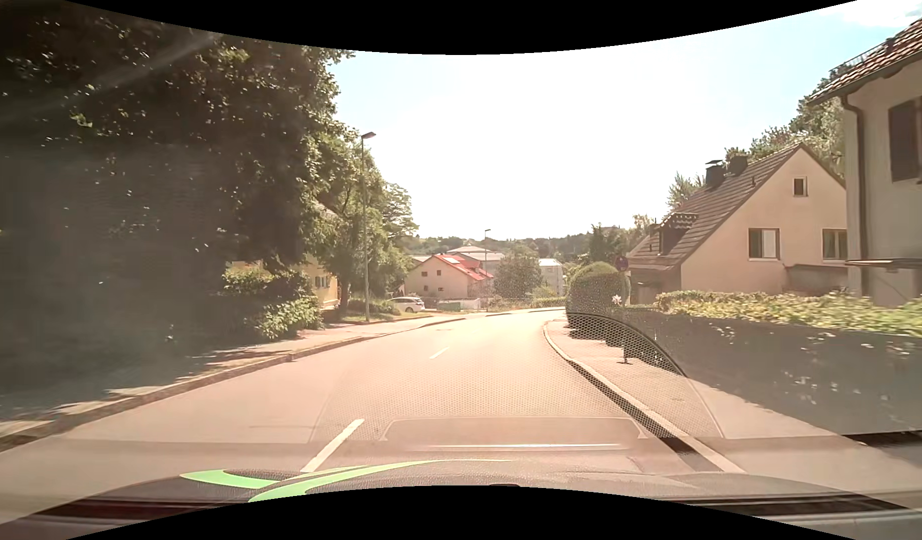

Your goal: Follow the waypoints while adhering to traffic rules and regulations

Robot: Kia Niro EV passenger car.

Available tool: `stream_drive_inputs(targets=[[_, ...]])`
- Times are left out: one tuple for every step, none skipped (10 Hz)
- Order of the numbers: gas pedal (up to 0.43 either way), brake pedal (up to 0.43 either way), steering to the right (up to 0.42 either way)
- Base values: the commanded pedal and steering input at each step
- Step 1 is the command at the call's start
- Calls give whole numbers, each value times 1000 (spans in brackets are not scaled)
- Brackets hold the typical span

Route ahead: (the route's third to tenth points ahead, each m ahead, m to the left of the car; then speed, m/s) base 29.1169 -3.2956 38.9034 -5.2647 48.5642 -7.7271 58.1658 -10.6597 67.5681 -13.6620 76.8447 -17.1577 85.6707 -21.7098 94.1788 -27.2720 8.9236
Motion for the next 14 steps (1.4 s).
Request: stream_drive_inputs(targets=[[0, 128, 27], [0, 140, 26], [0, 140, 27], [0, 134, 28], [0, 140, 28], [0, 134, 28], [0, 134, 28], [0, 134, 29], [0, 134, 33], [0, 140, 34], [0, 140, 34], [0, 140, 33], [0, 134, 30], [0, 134, 28]])
